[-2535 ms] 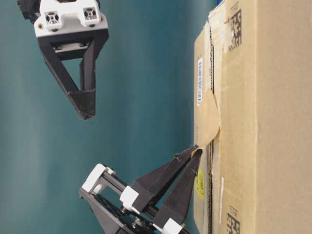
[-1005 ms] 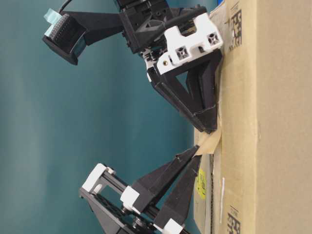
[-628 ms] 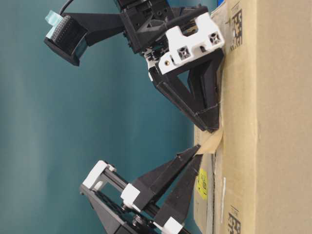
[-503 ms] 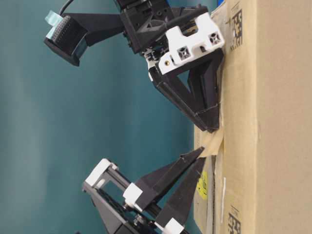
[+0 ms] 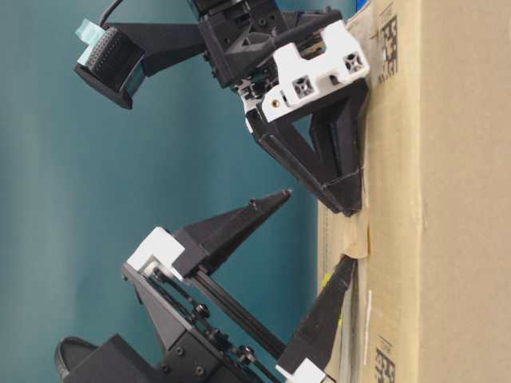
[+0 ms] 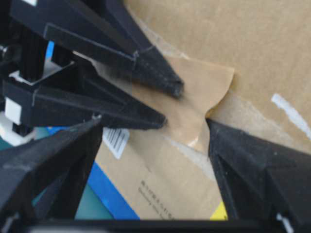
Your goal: Apply tape along the seams of the closed cardboard box to seal it securely.
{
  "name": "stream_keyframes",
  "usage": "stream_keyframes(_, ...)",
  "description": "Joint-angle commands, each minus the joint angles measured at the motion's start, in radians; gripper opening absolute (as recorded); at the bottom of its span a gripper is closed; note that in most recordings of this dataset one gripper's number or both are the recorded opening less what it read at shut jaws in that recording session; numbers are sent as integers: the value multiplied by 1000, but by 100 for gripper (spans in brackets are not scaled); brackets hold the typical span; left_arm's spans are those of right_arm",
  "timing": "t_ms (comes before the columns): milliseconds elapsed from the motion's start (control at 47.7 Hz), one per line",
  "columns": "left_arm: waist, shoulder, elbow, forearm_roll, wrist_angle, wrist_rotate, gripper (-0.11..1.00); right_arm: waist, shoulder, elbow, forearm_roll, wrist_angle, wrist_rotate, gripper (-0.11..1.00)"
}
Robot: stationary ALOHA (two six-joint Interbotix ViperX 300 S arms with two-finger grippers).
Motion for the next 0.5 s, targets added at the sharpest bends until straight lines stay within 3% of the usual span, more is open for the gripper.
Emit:
stream_keyframes(0,5,-2,-23,8,18,21,83,-3,-9,-8,2,8,0,41)
stream_keyframes(209,3,-2,-37,8,109,129,79,-2,-11,-6,2,8,0,41)
stream_keyframes(482,5,-9,-64,9,213,140,79,5,-17,5,3,9,-2,41)
